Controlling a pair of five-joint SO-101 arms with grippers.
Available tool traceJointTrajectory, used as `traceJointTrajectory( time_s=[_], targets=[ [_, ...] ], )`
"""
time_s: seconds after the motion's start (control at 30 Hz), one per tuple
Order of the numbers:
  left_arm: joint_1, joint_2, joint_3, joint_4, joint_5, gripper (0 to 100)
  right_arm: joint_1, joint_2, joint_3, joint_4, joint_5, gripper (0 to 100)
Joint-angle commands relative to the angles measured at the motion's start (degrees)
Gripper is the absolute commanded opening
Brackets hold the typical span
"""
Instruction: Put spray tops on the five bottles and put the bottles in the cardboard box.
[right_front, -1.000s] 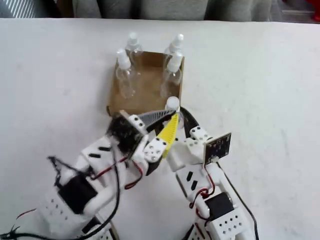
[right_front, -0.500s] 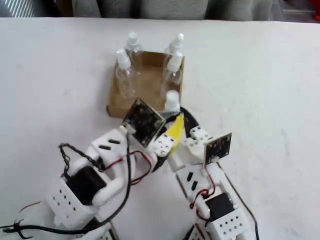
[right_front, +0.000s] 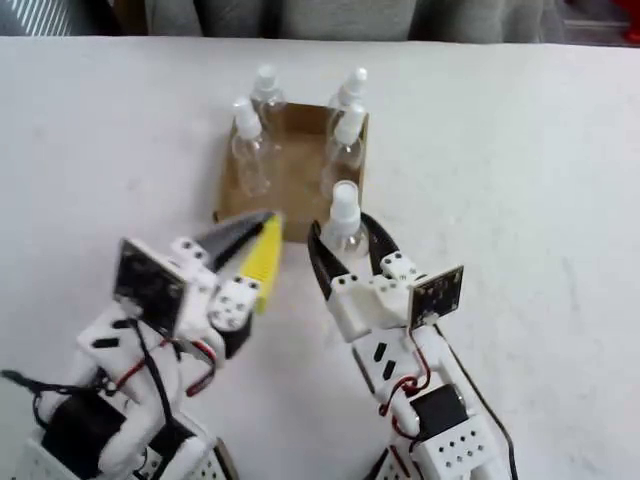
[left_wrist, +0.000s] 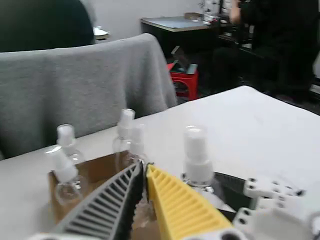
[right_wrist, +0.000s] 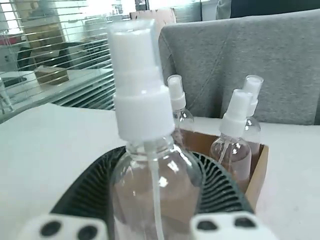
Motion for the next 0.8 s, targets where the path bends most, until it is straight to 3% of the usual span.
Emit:
traceJointTrajectory(
  time_s=[0.0, 0.33, 0.5, 0.77],
  targets=[
    [-11.9, -0.3, -2.3, 0.2, -0.3, 2, 4.4, 0.0, 0.4, -7.3, -0.1, 1.6],
    [-25.8, -0.4, 14.9, -1.1, -0.2, 2, 7.3, 1.9, -7.5, -10.9, -0.1, 1.6],
    [-28.0, -0.4, 23.7, -7.6, -0.2, 2, 7.3, 15.4, -16.3, -12.9, -0.4, 1.6],
    [-34.5, -0.4, 40.1, -21.6, -0.6, 2, 7.1, 39.1, -24.0, -29.3, -0.2, 1.6]
  ],
)
